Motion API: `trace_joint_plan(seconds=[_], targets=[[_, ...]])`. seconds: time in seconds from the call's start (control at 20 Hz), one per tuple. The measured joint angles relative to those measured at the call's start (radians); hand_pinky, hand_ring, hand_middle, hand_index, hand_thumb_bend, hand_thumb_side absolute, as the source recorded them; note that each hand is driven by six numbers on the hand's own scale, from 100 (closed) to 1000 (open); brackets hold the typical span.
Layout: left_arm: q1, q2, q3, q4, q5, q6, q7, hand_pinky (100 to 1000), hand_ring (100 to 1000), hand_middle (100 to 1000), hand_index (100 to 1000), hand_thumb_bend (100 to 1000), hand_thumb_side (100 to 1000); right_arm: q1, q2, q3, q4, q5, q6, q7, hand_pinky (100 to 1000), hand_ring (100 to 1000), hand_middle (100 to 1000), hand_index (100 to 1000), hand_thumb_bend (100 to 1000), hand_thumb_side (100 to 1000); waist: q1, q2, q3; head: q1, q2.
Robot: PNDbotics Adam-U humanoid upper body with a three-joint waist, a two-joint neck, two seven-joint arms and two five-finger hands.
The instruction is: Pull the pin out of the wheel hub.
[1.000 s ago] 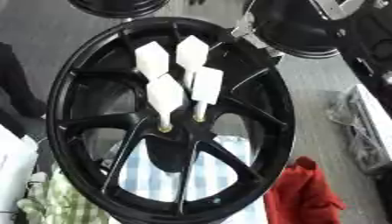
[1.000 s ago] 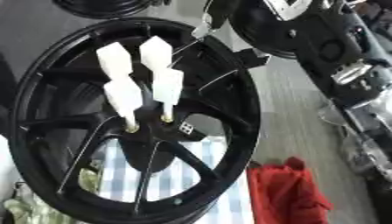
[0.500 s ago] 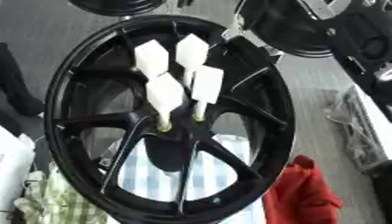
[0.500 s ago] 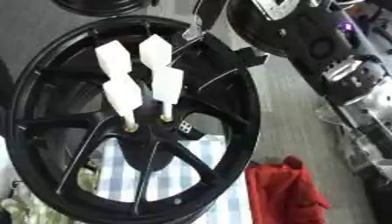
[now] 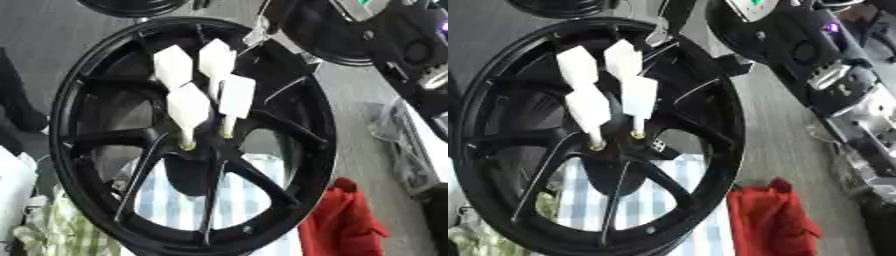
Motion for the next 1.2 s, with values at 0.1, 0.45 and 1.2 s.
trace_joint_plan(seconds=[0.1,0.45,1.2], targets=[[0.0,0.0,0.0,0.0,0.0,0.0,0.0,658,810,737,767,375,713,0.0,0.001,0.006,0.0,-0.004,0.0,0.0,915,845,824,841,407,100,-0.002,0.0,0.0,0.0,0.0],[0.0,0.0,0.0,0.001,0.0,0.0,0.0,658,811,737,768,376,713,0.001,0.001,0.024,-0.003,-0.012,0.008,0.008,910,830,812,835,408,100,-0.004,0.0,-0.003,0.0,0.001],[0.002,0.0,-0.001,0.012,-0.004,0.005,-0.005,659,810,739,768,380,715,-0.012,-0.032,-0.009,-0.096,-0.11,0.053,0.048,907,825,814,841,438,100,-0.005,0.0,-0.01,0.0,0.009]])
